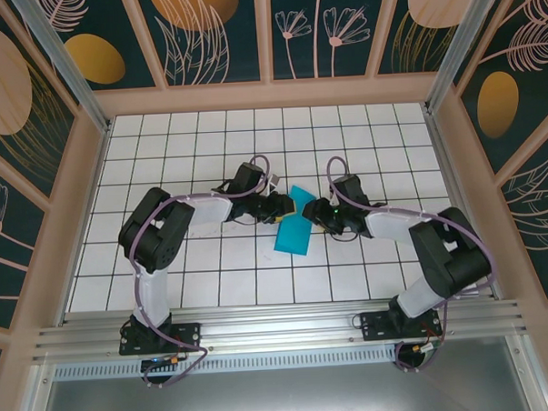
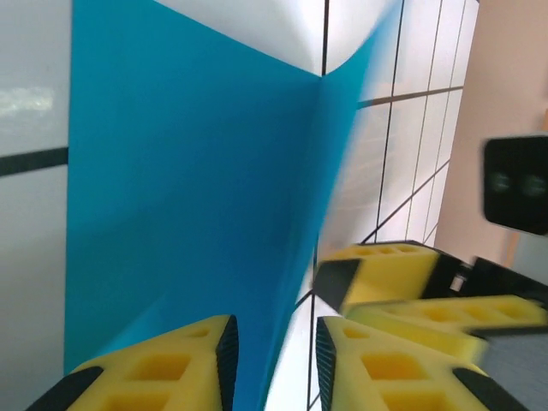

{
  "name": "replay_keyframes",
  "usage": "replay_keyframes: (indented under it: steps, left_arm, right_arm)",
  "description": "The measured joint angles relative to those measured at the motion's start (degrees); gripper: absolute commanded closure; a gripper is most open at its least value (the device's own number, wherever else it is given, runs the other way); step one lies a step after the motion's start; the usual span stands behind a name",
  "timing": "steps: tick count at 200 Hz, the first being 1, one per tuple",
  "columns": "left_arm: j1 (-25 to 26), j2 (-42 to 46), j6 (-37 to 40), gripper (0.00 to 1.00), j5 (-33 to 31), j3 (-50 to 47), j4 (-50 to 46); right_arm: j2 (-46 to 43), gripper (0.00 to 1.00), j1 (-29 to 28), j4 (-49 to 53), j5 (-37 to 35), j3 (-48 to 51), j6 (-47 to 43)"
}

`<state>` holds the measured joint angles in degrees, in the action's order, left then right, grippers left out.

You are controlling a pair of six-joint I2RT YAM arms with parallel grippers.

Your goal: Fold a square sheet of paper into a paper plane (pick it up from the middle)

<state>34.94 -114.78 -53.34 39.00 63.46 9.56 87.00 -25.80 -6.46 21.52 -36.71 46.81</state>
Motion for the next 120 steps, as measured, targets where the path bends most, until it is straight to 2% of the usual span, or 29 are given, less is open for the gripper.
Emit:
replay_keyframes:
  steps: [34, 52, 68, 89, 120]
  left_arm:
    - [-0.11, -0.35, 1.22, 0.90, -0.70, 1.31, -0.79]
    - [-0.35, -0.35, 1.42, 0.95, -0.70, 1.44, -0.81]
    - [-0.72, -0.26, 1.55, 0.96, -0.70, 1.29, -0.76]
    - [-1.62, 1.31, 1.60, 0.96, -0.90, -0.55, -0.83]
    - [-3.65, 6.43, 2.21, 0.96, -1.25, -4.63, -1.95]
  right_arm:
    - [-9.03, 0.40, -0.02, 1.11, -5.16, 2.14, -0.42]
    - [-11.80, 0.43, 0.00, 1.79, -7.13, 2.32, -1.44]
    - [-12.63, 0.47, -0.09, 2.01, -8.07, 2.32, -2.62]
    - [-12.66, 0.48, -1.27, 1.97, -10.43, 2.34, -4.70]
    - [-13.86, 0.48, -7.04, 0.07, -15.74, 2.64, -9.68]
